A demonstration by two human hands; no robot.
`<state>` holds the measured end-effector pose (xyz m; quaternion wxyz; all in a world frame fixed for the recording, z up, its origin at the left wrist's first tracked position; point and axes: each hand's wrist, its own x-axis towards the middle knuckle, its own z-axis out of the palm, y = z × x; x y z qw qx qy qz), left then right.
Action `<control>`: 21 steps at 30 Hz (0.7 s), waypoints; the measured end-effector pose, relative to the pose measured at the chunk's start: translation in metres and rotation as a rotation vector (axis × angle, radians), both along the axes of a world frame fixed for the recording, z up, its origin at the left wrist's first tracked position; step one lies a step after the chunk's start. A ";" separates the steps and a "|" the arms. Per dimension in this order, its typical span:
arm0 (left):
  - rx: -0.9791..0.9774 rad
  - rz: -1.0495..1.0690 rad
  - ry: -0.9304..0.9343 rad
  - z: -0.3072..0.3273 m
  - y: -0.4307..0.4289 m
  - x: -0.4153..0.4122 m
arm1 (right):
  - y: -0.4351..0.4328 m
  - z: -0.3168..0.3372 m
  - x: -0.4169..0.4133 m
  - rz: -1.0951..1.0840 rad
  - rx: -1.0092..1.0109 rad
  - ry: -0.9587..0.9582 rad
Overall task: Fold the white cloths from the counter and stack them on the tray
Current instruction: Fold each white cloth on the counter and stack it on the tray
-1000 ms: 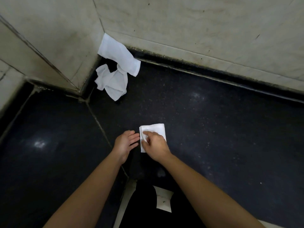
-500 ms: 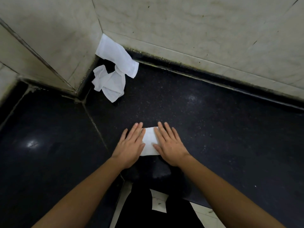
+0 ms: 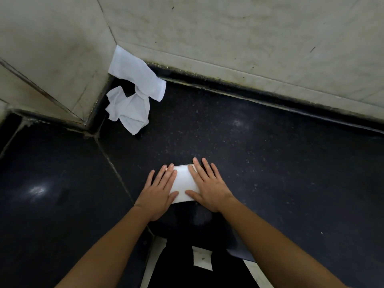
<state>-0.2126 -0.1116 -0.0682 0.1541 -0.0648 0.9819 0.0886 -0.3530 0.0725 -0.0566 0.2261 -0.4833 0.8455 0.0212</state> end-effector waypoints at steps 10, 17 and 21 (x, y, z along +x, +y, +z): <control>0.161 0.508 0.006 0.032 -0.008 -0.053 | -0.028 0.028 -0.021 -0.896 -0.233 -0.453; 0.153 0.461 -0.161 0.037 -0.018 -0.073 | -0.043 0.028 -0.032 -1.008 -0.192 -0.545; 0.183 0.424 -0.189 0.039 -0.019 -0.067 | -0.029 0.030 -0.025 -1.025 -0.373 -0.659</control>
